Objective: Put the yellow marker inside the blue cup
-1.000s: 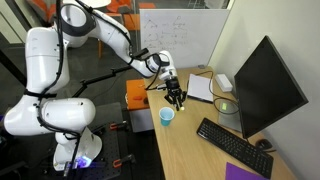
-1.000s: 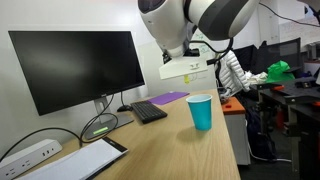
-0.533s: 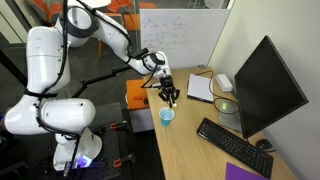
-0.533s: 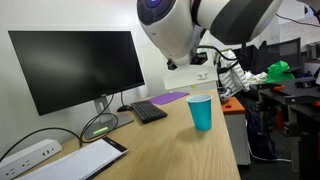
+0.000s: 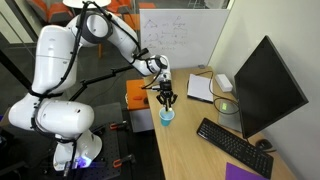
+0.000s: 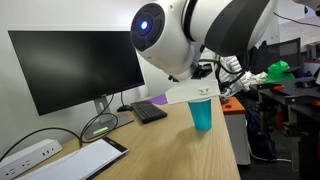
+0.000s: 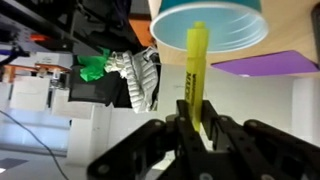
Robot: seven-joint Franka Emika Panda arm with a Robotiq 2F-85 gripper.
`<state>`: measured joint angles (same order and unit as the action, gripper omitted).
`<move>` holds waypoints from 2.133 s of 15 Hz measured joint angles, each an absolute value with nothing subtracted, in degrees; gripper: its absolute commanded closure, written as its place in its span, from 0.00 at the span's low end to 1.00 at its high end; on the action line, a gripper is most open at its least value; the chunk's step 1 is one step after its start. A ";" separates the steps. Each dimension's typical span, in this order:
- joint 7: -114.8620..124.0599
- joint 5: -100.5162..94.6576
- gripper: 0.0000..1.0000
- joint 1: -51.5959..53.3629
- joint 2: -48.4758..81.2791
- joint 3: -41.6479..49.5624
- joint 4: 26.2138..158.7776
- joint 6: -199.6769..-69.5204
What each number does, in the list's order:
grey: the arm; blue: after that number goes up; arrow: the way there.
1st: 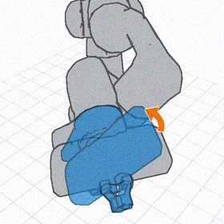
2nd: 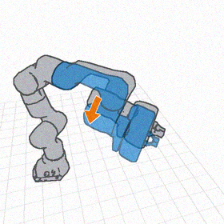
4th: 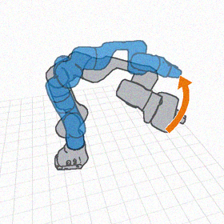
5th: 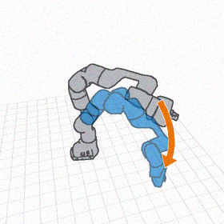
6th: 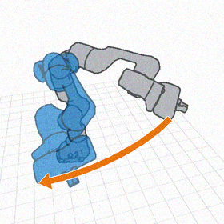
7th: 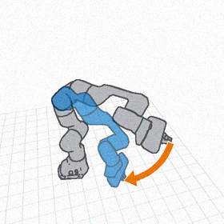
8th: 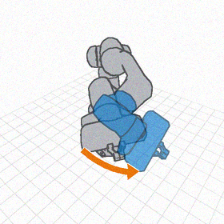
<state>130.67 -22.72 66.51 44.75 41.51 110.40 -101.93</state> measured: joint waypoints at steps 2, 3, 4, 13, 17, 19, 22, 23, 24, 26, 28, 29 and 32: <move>133.29 -23.72 0.95 61.65 44.25 36.80 108.66 -101.93; 134.73 -24.47 0.95 59.19 44.12 34.39 107.84 -101.93; 136.19 -25.44 0.95 56.87 44.08 32.11 107.10 -101.92; 144.38 -35.73 0.54 41.96 43.65 15.88 104.24 -101.80; 144.39 -37.99 0.25 38.51 42.48 11.74 104.17 -98.61; 144.38 -38.50 0.12 36.98 41.38 10.02 104.17 -96.54; 143.02 -38.76 0.00 33.67 38.53 7.06 104.58 -95.22; 141.87 -38.76 0.00 32.15 37.25 6.03 104.81 -95.22; 140.47 -38.76 0.00 30.38 35.77 4.95 105.07 -95.34; 135.87 -38.65 0.00 26.51 32.18 2.79 106.24 -95.98; 130.31 -38.64 0.00 22.81 27.71 1.08 108.54 -97.62; 127.40 -38.47 0.00 21.10 25.24 0.42 110.02 -98.69; 119.02 -36.59 0.00 16.59 18.19 -0.64 114.54 -103.08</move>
<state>119.02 -36.59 16.59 18.19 -0.64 114.54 -103.08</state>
